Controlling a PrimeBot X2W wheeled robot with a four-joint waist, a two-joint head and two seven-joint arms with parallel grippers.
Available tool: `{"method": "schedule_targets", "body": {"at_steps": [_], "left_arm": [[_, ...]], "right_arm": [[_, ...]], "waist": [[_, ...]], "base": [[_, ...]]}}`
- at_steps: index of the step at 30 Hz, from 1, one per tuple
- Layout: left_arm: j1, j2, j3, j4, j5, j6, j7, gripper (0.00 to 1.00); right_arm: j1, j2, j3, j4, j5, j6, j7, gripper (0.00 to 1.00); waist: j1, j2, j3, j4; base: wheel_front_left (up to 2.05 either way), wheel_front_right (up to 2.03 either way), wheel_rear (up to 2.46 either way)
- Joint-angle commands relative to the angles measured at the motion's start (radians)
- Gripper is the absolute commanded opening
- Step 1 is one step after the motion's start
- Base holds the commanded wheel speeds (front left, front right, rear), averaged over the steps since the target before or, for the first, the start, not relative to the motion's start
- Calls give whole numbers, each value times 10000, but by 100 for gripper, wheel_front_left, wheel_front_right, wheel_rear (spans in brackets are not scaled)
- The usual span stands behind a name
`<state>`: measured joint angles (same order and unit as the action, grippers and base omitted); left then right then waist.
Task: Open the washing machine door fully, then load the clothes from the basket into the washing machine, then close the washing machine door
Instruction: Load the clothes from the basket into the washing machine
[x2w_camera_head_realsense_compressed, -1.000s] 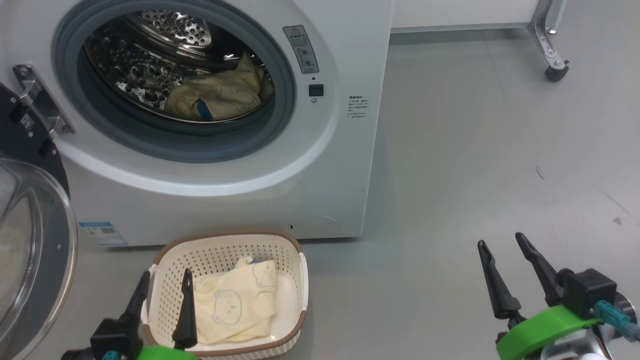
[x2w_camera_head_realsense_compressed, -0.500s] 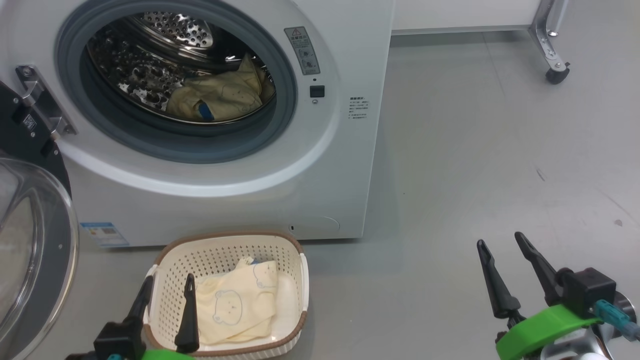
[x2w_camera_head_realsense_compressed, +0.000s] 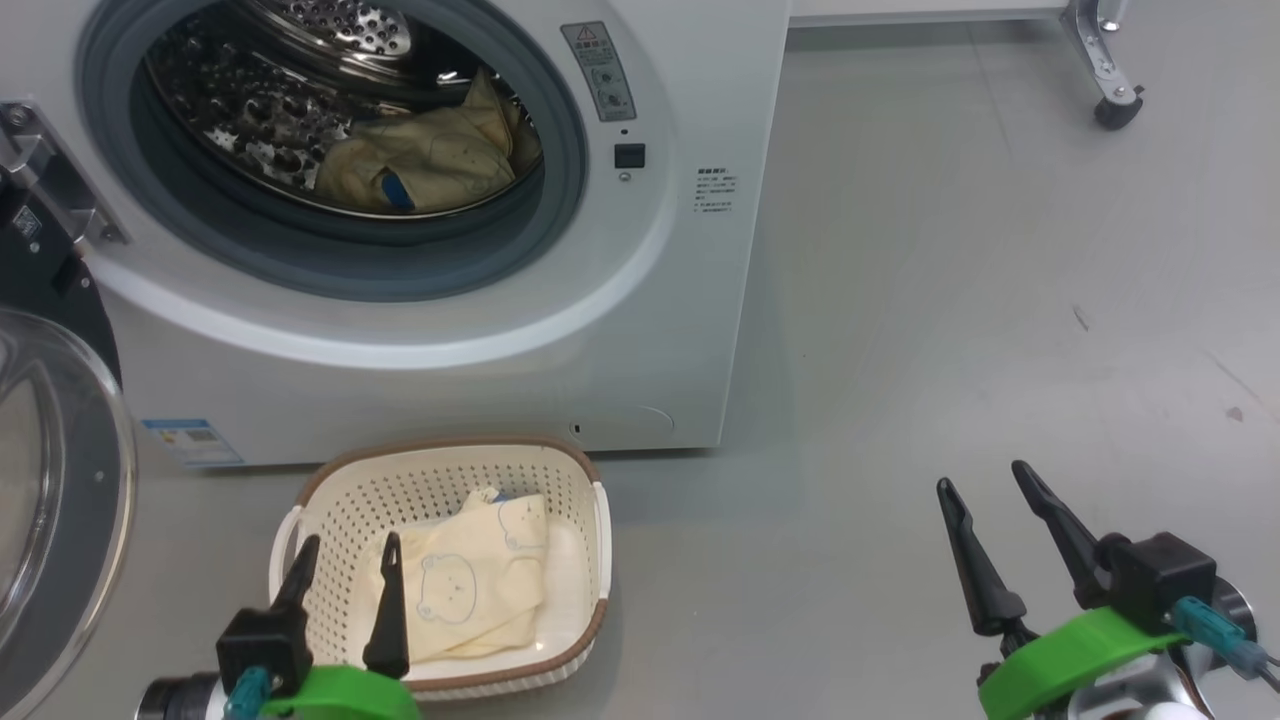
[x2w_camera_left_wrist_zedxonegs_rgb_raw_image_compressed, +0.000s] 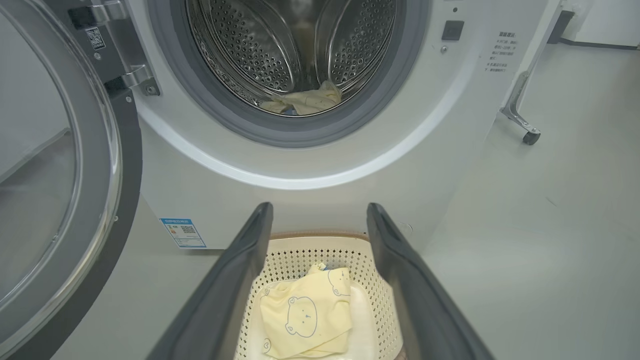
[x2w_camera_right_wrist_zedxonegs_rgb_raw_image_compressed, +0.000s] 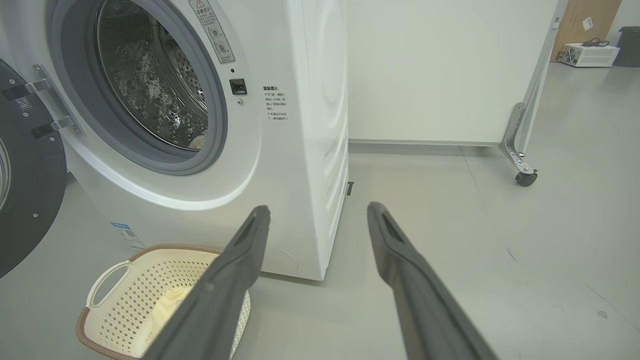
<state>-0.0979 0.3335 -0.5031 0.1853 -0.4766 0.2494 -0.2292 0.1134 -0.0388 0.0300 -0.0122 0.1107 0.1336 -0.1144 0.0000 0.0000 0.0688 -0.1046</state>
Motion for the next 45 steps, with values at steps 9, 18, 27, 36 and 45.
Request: {"method": "schedule_targets", "body": {"at_steps": [9, 18, 27, 36, 45], "left_arm": [[-2174, -329, 125, 1646, -348, 146, 399, 100], [-4105, -694, -105, 4077, -915, -1374, 1113, 100], [-6045, -833, -210, 6603, -1215, -2609, 1702, 100], [-7403, -737, -93, 8324, -1486, -3262, 1929, 100], [-8433, -414, 17, 9581, -1769, -3589, 2138, 100]], "right_arm": [[-1113, -114, 314, -309, 167, -29, -280, 100], [-2077, -114, 634, -80, 450, -29, -759, 100], [-3130, -114, 1084, 301, 933, -29, -1258, 100], [-3980, -114, 1524, 477, 1322, -29, -1452, 100], [-4353, -114, 1722, 259, 1755, -29, -1471, 100]], "waist": [[0, 0, 1312, -360], [0, 0, 3016, -999], [0, 0, 4889, -1676], [0, 0, 6474, -2232], [0, 0, 7851, -2778]], "base": [[0, 0, 0], [0, 0, 0], [0, 0, 0], [0, 0, 0], [0, 0, 0]]}}
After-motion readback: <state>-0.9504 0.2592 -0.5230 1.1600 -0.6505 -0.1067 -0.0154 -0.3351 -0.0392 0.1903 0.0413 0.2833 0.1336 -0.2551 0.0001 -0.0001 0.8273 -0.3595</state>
